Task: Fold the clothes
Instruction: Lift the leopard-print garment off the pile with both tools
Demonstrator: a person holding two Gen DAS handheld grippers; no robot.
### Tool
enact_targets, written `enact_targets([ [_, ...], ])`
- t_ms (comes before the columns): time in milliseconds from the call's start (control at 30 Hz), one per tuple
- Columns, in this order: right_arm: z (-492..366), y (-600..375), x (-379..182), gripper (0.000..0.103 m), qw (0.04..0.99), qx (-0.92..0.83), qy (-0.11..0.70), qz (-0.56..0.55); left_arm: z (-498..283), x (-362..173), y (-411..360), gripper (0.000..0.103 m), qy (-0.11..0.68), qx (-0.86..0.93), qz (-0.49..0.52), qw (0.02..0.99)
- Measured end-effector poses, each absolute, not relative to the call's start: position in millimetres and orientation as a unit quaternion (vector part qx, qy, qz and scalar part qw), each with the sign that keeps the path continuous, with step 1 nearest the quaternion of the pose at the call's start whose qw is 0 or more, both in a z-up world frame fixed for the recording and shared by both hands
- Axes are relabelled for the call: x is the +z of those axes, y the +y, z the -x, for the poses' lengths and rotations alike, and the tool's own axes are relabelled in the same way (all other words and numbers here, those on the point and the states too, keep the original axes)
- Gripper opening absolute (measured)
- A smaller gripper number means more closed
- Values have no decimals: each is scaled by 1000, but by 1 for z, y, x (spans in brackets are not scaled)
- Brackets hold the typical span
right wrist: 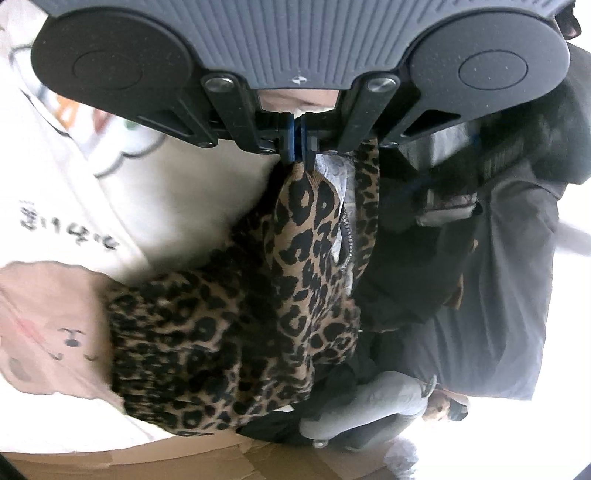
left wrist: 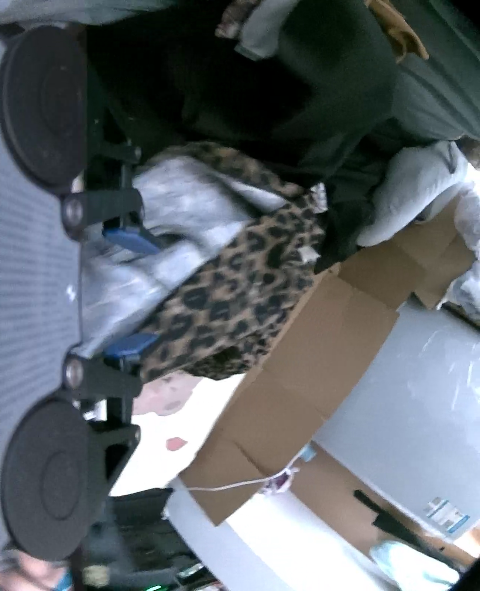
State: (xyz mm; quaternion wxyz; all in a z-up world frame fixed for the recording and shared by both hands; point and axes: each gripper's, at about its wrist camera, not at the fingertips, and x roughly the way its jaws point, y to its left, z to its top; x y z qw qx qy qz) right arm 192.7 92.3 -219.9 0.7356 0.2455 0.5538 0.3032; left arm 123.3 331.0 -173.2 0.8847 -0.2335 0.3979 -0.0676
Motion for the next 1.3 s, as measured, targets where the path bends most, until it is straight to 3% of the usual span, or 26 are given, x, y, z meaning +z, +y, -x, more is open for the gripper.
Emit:
enact_targets([
  [700,-144,48,-222,0,738,234,590,-227,-191,-263,356,52,395,-28,342,853],
  [767,-143,47,-222,0,737,231,594,-227,-194,-267,358,45,389,-38,361,847],
  [833,-141,45,-223,0,737,224,596,-225,-194,-266,361,23,377,-45,388,840],
  [900,-139,43,-223,1,738,217,598,-223,-195,-264,363,14,370,-52,391,841],
  [1033,-136,39,-221,9,744,204,599,-216,-190,-254,359,6,359,-63,378,851],
  [1133,-134,36,-213,35,754,198,589,-213,-183,-243,356,6,350,-73,364,860],
  [1167,-134,36,-209,39,758,197,583,-215,-180,-238,355,6,347,-76,356,864],
  [1300,-140,39,-196,39,764,203,567,-231,-159,-219,348,6,335,-80,307,887],
])
